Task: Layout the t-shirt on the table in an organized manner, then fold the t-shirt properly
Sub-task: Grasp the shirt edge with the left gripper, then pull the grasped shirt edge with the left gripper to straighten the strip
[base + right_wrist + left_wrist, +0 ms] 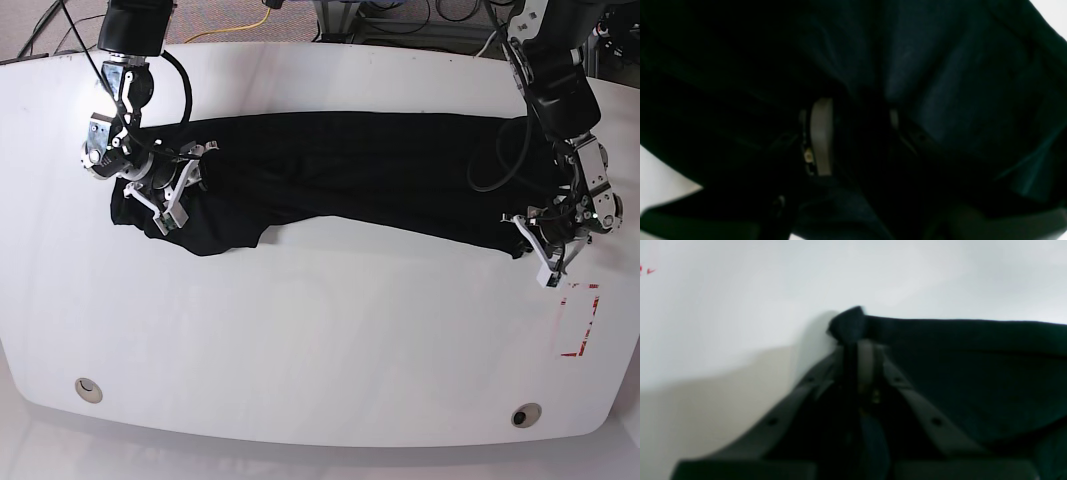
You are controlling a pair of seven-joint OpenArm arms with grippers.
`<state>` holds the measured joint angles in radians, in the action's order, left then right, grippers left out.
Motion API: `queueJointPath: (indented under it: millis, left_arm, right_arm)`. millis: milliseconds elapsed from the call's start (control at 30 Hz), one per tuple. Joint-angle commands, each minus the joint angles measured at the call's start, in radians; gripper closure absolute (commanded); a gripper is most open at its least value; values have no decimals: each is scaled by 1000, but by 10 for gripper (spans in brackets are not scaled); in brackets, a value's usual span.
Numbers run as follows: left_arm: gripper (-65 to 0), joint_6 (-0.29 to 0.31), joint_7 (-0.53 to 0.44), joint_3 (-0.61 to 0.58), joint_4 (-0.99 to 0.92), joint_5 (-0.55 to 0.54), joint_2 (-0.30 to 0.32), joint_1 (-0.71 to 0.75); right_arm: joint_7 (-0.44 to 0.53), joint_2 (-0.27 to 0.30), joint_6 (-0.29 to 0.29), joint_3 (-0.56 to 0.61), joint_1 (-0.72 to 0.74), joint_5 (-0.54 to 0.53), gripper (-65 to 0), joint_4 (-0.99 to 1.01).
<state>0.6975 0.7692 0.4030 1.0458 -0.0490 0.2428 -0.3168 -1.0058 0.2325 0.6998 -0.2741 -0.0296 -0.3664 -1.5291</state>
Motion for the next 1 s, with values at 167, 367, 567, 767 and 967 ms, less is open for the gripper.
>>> queueJointPath:
  millis: [167, 367, 567, 767, 967]
  left_arm:
    - [0, 1, -7, -23, 15, -5, 14, -25]
    - [0, 1, -49, -20, 66, -10, 14, -23]
    - [0, 1, -70, -20, 172, -9, 14, 17]
    - [0, 1, -70, -20, 311, -9, 14, 66]
    - [0, 1, -70, -22, 451, -9, 14, 123]
  right_arm:
    - [-15, 9, -2, -4, 6, 11, -193, -6]
    - [-15, 9, -2, -4, 6, 11, -193, -4]
    - [-15, 9, -2, -4, 6, 11, -193, -4]
    - [-15, 9, -2, -4, 4, 11, -193, -4]
    - [-15, 9, -2, -4, 4, 11, -193, -4]
